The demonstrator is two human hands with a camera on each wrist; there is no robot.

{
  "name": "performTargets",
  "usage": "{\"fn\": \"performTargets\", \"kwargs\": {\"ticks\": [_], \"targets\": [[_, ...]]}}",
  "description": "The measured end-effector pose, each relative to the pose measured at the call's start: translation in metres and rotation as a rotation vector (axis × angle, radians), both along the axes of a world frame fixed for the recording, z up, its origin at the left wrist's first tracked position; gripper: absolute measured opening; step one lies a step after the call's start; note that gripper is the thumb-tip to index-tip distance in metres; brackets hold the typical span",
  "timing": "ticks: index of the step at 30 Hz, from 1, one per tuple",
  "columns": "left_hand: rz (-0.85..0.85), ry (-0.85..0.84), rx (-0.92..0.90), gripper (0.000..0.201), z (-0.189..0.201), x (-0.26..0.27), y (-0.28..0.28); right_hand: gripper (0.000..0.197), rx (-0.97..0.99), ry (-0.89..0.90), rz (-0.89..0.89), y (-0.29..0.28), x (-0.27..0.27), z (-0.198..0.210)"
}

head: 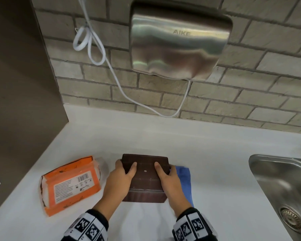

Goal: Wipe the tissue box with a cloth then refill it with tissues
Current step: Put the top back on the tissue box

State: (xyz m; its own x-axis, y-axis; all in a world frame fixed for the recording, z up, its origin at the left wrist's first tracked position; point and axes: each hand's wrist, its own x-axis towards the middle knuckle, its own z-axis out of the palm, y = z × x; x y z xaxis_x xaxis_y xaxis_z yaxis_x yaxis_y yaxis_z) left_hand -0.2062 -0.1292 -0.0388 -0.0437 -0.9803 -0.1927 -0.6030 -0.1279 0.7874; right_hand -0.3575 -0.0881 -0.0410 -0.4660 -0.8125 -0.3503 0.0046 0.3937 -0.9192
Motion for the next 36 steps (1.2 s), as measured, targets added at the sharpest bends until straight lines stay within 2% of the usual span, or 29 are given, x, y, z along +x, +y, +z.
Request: {"fn": "performTargets", "kwargs": {"ticks": [3, 5, 7, 9, 11, 13, 16, 19, 22, 24, 26, 27, 28, 29, 30, 31, 32, 33, 34, 35, 36], "targets": [[0.055, 0.167, 0.094, 0.051, 0.001, 0.002, 0.000, 0.036, 0.053, -0.153, 0.076, 0.003, -0.003, 0.006], [0.103, 0.402, 0.270, 0.048, 0.004, 0.006, 0.001, 0.037, 0.058, -0.144, 0.095, 0.007, -0.004, 0.009], [0.068, 0.573, 0.389, 0.051, 0.005, 0.013, 0.003, 0.040, 0.016, -0.153, 0.101, 0.014, -0.003, 0.012], [0.018, 0.678, 0.383, 0.061, 0.001, 0.022, 0.007, 0.036, -0.102, -0.132, 0.085, 0.027, 0.000, 0.018], [0.002, 0.736, 0.383, 0.073, 0.001, 0.030, 0.016, 0.020, -0.281, -0.064, 0.011, 0.039, 0.000, 0.024], [-0.019, 0.756, 0.305, 0.082, 0.001, 0.036, 0.025, 0.019, -0.376, -0.038, -0.006, 0.048, -0.002, 0.026], [-0.045, 0.759, 0.113, 0.102, 0.010, 0.044, 0.041, 0.044, -0.339, -0.093, -0.005, 0.048, -0.007, 0.021], [-0.179, 0.673, -0.036, 0.099, 0.025, 0.051, 0.056, 0.067, -0.267, -0.344, -0.017, 0.049, -0.017, 0.012], [-0.301, 0.518, -0.220, 0.105, 0.039, 0.061, 0.068, 0.078, -0.026, -0.715, 0.083, 0.053, -0.025, 0.017], [-0.403, 0.388, -0.316, 0.107, 0.048, 0.059, 0.067, 0.076, 0.040, -0.716, 0.103, 0.055, -0.028, 0.026], [-0.386, 0.384, -0.234, 0.089, 0.059, 0.058, 0.069, 0.072, 0.013, -0.638, 0.134, 0.058, -0.032, 0.036], [-0.356, 0.391, -0.161, 0.078, 0.062, 0.058, 0.071, 0.065, 0.024, -0.694, 0.194, 0.059, -0.032, 0.039], [-0.407, 0.361, -0.177, 0.075, 0.061, 0.061, 0.076, 0.056, 0.028, -0.761, 0.248, 0.062, -0.033, 0.042], [-0.432, 0.404, -0.174, 0.078, 0.059, 0.062, 0.080, 0.049, 0.006, -0.814, 0.250, 0.064, -0.033, 0.043], [-0.472, 0.424, -0.200, 0.084, 0.057, 0.059, 0.084, 0.053, -0.050, -0.851, 0.224, 0.065, -0.036, 0.041], [-0.434, 0.442, -0.172, 0.089, 0.054, 0.055, 0.084, 0.064, -0.065, -0.881, 0.214, 0.065, -0.038, 0.039], [-0.369, 0.472, -0.146, 0.088, 0.049, 0.060, 0.084, 0.065, -0.053, -0.885, 0.254, 0.064, -0.033, 0.036], [-0.307, 0.487, -0.097, 0.086, 0.042, 0.063, 0.078, 0.059, -0.051, -0.857, 0.322, 0.066, -0.029, 0.036], [-0.304, 0.459, -0.011, 0.095, 0.041, 0.067, 0.077, 0.055, -0.088, -0.815, 0.372, 0.066, -0.024, 0.034], [-0.336, 0.449, 0.003, 0.110, 0.035, 0.066, 0.072, 0.056, -0.144, -0.766, 0.381, 0.066, -0.019, 0.035], [-0.400, 0.449, 0.010, 0.117, 0.029, 0.066, 0.071, 0.059, -0.195, -0.725, 0.363, 0.066, -0.014, 0.034]]}}
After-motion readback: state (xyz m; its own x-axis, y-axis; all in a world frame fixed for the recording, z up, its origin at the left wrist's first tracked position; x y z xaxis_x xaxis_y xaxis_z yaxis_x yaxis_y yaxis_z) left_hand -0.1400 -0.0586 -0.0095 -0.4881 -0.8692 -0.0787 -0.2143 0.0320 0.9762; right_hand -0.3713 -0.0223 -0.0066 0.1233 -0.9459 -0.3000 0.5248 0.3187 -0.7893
